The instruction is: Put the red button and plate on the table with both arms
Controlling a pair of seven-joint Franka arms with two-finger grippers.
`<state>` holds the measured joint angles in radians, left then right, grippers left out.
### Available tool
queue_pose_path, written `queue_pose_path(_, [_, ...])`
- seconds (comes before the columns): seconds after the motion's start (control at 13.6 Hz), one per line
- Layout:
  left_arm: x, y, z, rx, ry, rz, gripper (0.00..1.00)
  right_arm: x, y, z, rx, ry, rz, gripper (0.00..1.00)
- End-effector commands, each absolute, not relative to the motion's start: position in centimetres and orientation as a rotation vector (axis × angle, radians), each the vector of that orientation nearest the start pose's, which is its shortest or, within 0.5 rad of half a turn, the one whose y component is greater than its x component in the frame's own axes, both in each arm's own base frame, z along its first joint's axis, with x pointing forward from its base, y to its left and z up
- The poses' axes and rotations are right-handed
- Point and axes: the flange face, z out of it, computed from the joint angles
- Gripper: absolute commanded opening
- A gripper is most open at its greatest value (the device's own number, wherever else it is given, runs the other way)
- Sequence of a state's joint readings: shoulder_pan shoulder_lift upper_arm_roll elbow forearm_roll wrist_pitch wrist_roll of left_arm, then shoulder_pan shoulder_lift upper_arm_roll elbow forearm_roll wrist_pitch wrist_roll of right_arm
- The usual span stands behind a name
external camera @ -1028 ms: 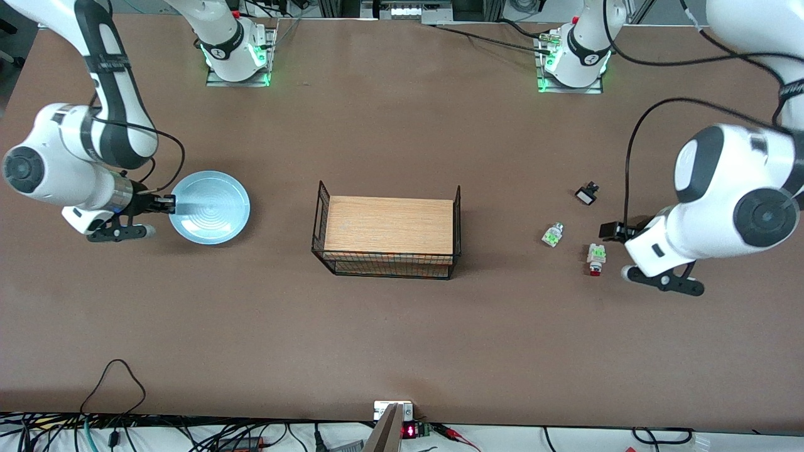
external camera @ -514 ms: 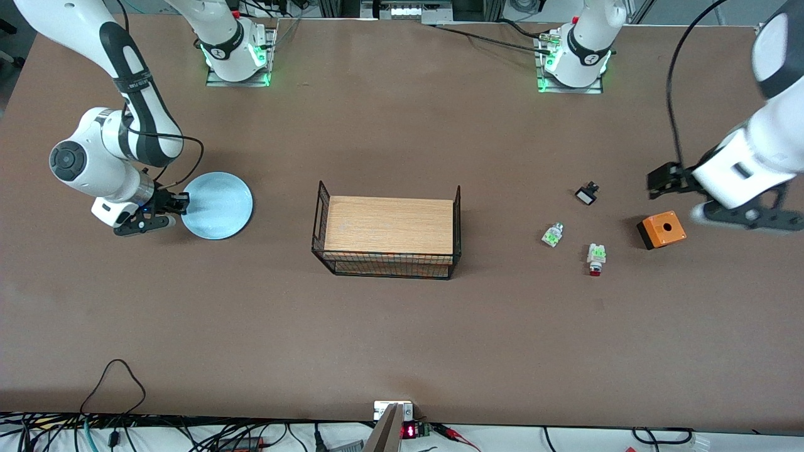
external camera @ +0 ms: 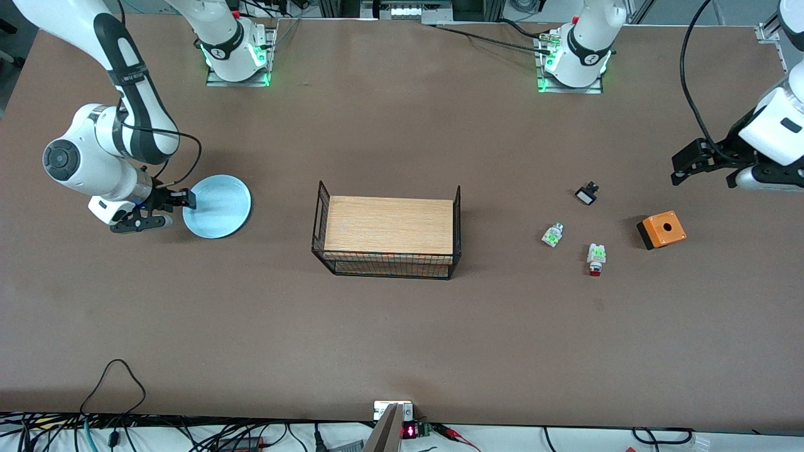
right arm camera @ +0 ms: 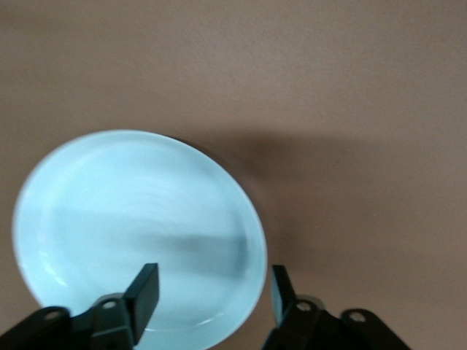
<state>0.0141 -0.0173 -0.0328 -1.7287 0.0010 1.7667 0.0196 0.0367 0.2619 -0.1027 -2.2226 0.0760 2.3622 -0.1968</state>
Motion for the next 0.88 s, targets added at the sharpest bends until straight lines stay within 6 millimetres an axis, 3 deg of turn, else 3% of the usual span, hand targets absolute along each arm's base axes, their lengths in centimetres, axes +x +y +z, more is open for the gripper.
queue_pose_path(0.0, [54.8,-1.5,58.9,-3.15,0.058,-0.058,1.0,54.9,-0.5,27.1,-3.088,-0.017,0.15,1.0])
queue_pose_path(0.15, [54.8,-2.6,59.5,-3.145,0.088,-0.075,1.0,56.1,1.7,29.5,-3.087,-0.03,0.141,1.0])
queue_pose_path(0.37, [54.2,-3.9,59.6,-3.143,0.127,-0.005,1.0,59.2,3.7,37.8,-3.076,0.033,0.242,1.0])
queue_pose_path(0.66, [54.2,-4.5,59.8,-3.143,0.141,0.003,1.0,60.6,3.6,47.9,-3.085,0.015,0.323,1.0])
queue_pose_path(0.81, [54.2,-4.6,59.9,-3.145,0.143,0.005,1.0,61.1,2.8,52.1,-3.149,-0.01,0.265,1.0])
